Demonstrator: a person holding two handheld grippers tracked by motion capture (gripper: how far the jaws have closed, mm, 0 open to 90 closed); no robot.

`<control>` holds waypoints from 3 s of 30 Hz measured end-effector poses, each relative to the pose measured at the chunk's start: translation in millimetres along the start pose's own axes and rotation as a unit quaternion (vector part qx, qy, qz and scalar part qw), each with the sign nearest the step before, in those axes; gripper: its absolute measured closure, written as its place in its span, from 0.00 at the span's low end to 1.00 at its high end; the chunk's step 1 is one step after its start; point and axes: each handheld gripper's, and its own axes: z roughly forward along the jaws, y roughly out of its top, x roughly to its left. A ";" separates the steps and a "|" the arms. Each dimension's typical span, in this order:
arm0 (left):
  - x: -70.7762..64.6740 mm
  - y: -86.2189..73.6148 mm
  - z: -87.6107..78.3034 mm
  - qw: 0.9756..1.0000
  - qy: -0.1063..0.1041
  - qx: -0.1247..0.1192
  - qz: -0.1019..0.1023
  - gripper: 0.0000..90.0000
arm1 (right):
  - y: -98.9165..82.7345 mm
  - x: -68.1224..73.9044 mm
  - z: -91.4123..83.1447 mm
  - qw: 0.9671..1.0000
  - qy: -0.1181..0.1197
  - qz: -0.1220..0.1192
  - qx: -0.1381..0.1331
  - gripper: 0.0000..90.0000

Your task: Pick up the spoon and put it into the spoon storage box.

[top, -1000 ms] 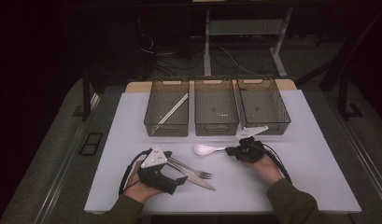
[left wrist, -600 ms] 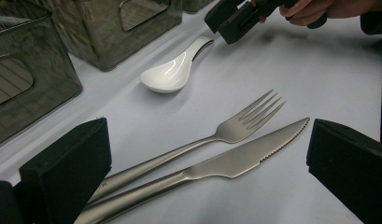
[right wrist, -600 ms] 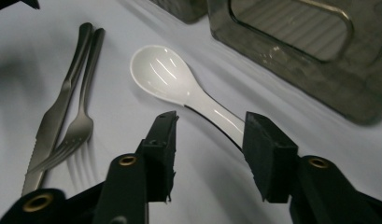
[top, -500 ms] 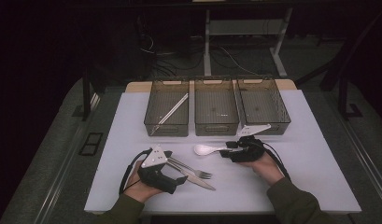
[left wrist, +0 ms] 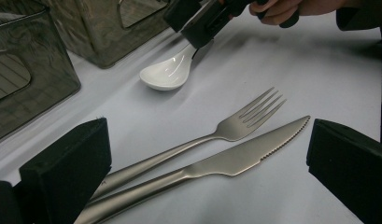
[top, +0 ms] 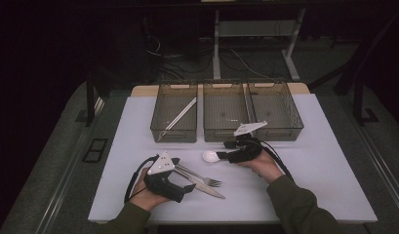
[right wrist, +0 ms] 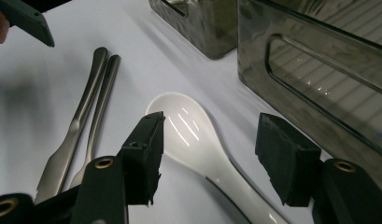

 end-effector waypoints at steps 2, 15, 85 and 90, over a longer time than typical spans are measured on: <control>0.4 0.1 -0.3 1.000 0.000 0.000 0.003 0.00 | 3.1 -0.2 4.8 1.000 0.003 0.000 0.003 0.47; 1.0 0.1 -1.3 1.000 0.002 -0.003 -0.001 0.00 | 7.3 0.7 27.8 0.998 0.010 -0.023 0.053 0.49; 4.0 -5.0 -0.9 1.000 -0.008 -0.006 0.002 0.00 | 24.1 7.2 -24.9 0.997 0.013 -0.076 0.023 0.91; 4.2 -5.0 -1.2 1.000 -0.006 -0.005 0.002 0.00 | 35.7 5.7 -32.0 0.997 0.007 -0.080 0.018 0.91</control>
